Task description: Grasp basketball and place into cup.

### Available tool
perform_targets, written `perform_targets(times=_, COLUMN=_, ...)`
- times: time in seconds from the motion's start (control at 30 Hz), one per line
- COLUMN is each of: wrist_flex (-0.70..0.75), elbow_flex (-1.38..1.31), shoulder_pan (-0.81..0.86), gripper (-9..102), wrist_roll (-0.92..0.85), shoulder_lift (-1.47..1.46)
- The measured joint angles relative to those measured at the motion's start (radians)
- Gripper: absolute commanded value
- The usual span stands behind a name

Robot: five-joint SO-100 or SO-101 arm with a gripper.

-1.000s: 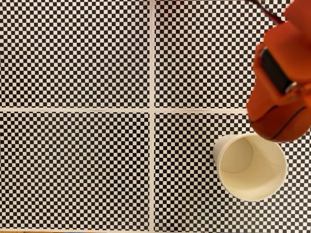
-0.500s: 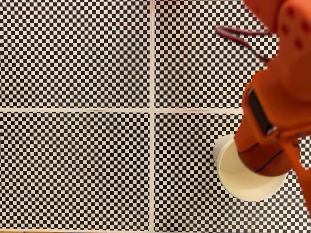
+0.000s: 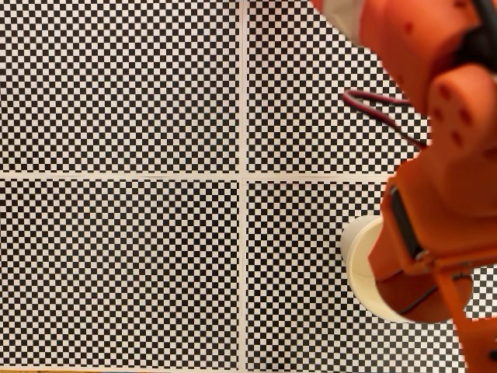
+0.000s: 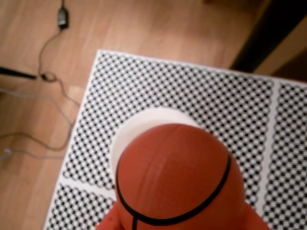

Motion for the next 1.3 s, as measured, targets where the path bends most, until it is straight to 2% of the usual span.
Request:
perform_targets(times=0.63, wrist_flex=0.011, elbow_flex=-0.138, shoulder_pan=0.011, gripper=22, wrist_roll=0.012, shoulder_lift=-0.158)
perform_targets(times=1.3, wrist_flex=0.046, elbow_flex=-0.164, shoulder_pan=-0.063, gripper=24, wrist_roll=0.018, shoulder_lift=-0.195)
